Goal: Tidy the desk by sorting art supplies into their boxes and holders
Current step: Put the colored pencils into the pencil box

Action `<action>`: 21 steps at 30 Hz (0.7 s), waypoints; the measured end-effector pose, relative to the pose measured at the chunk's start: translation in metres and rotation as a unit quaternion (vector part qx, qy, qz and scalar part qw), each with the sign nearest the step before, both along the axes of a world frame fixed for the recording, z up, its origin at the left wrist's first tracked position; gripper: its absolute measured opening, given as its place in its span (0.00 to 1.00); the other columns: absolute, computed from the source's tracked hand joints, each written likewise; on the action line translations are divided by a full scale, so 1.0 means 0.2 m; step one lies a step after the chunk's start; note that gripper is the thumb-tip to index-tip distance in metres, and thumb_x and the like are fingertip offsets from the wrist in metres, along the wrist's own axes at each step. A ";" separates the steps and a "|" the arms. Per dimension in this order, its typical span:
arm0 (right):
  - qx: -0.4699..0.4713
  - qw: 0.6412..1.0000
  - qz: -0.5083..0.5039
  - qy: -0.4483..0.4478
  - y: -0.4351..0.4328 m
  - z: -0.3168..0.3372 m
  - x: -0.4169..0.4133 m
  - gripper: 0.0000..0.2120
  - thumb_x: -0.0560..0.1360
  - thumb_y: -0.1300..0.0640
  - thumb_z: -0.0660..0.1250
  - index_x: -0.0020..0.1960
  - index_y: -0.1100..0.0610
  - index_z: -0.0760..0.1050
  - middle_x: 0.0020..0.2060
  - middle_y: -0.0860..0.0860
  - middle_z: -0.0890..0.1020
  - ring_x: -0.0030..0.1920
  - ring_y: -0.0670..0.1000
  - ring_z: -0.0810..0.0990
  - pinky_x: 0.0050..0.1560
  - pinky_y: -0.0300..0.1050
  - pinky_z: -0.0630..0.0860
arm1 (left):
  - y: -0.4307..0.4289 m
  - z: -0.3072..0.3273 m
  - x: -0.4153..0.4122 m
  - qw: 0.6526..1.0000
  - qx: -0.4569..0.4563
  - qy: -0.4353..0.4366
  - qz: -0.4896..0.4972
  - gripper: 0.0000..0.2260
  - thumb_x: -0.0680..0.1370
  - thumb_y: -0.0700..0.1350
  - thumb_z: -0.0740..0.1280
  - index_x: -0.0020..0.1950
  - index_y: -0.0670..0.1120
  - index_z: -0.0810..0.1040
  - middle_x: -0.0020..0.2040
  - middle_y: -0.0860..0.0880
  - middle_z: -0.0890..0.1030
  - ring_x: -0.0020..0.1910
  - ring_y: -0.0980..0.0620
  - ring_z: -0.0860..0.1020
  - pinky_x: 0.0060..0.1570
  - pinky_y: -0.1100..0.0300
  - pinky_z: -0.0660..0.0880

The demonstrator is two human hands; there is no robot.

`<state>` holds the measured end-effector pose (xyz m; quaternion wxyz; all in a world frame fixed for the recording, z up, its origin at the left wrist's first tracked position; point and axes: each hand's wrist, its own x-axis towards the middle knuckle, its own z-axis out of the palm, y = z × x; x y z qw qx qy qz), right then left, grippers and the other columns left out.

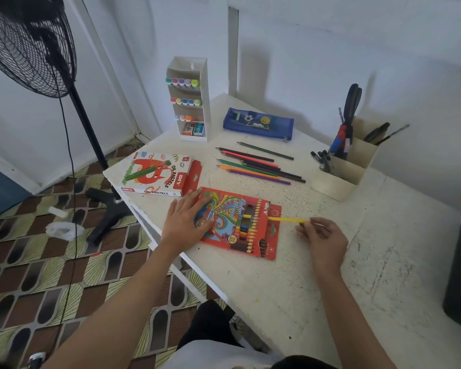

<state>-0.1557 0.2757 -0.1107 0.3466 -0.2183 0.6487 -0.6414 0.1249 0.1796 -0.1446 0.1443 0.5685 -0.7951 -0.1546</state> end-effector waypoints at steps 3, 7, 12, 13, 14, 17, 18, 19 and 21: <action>0.010 0.992 0.077 0.097 0.00 -0.01 0.01 0.07 0.71 0.70 0.70 0.47 0.62 0.80 0.39 0.54 0.83 0.35 0.42 0.82 0.41 0.33 0.79 | 0.00 0.01 0.00 1.000 0.000 0.003 -0.001 0.33 0.70 0.71 0.48 0.74 0.62 0.58 0.77 0.57 0.56 0.76 0.54 0.52 0.74 0.50 0.46; 0.052 0.949 0.180 0.255 -0.04 -0.02 0.01 0.10 0.72 0.69 0.68 0.48 0.57 0.83 0.43 0.48 0.83 0.40 0.39 0.80 0.44 0.25 0.73 | 0.01 0.01 0.00 1.000 0.001 0.000 -0.001 0.33 0.70 0.71 0.48 0.74 0.63 0.57 0.77 0.57 0.56 0.76 0.55 0.52 0.73 0.51 0.45; 0.054 0.925 0.221 0.306 -0.07 -0.01 0.04 0.08 0.73 0.68 0.68 0.48 0.58 0.81 0.42 0.46 0.81 0.42 0.37 0.78 0.41 0.21 0.69 | 0.00 0.00 0.00 1.000 -0.003 -0.002 -0.004 0.33 0.70 0.70 0.48 0.74 0.62 0.57 0.77 0.57 0.56 0.76 0.54 0.52 0.73 0.51 0.45; 0.059 0.924 0.225 0.303 -0.08 -0.01 0.04 0.07 0.73 0.67 0.69 0.47 0.58 0.81 0.42 0.46 0.81 0.42 0.37 0.77 0.41 0.21 0.69 | 0.00 0.00 0.00 1.000 -0.005 -0.001 -0.005 0.33 0.70 0.70 0.48 0.74 0.62 0.58 0.77 0.57 0.56 0.76 0.54 0.52 0.73 0.50 0.46; 0.067 0.921 0.233 0.305 -0.09 -0.01 0.05 0.07 0.72 0.66 0.69 0.47 0.57 0.82 0.42 0.46 0.80 0.43 0.38 0.77 0.42 0.23 0.69 | 0.01 0.01 0.00 1.000 -0.005 -0.001 -0.005 0.33 0.70 0.70 0.48 0.74 0.62 0.58 0.77 0.57 0.56 0.76 0.54 0.52 0.73 0.50 0.46; 0.092 0.905 0.256 0.327 -0.12 -0.03 0.07 0.06 0.70 0.63 0.72 0.45 0.54 0.83 0.45 0.49 0.77 0.49 0.48 0.73 0.48 0.35 0.68 | 0.01 0.01 0.00 1.000 -0.007 0.001 -0.004 0.33 0.71 0.70 0.48 0.74 0.61 0.58 0.76 0.56 0.56 0.76 0.54 0.53 0.73 0.50 0.46; 0.100 0.902 0.257 0.332 -0.13 -0.03 0.08 0.06 0.69 0.63 0.73 0.44 0.54 0.83 0.47 0.50 0.75 0.51 0.48 0.71 0.48 0.34 0.66 | 0.01 0.01 0.00 1.000 -0.008 0.002 -0.004 0.33 0.71 0.70 0.48 0.74 0.61 0.58 0.76 0.56 0.57 0.76 0.54 0.53 0.73 0.49 0.46; 0.109 0.901 0.256 0.334 -0.13 -0.04 0.09 0.06 0.69 0.63 0.74 0.44 0.54 0.83 0.48 0.50 0.74 0.52 0.48 0.70 0.48 0.33 0.66 | 0.01 0.01 0.00 1.000 -0.007 0.003 -0.004 0.33 0.71 0.70 0.48 0.74 0.61 0.58 0.76 0.56 0.57 0.76 0.54 0.53 0.73 0.49 0.46; 0.121 0.900 0.249 0.337 -0.14 -0.05 0.11 0.06 0.68 0.62 0.74 0.44 0.53 0.83 0.49 0.50 0.73 0.53 0.49 0.68 0.51 0.36 0.68 | 0.01 0.01 0.00 1.000 -0.005 -0.001 -0.004 0.33 0.71 0.70 0.48 0.74 0.61 0.58 0.76 0.56 0.56 0.76 0.54 0.52 0.73 0.49 0.46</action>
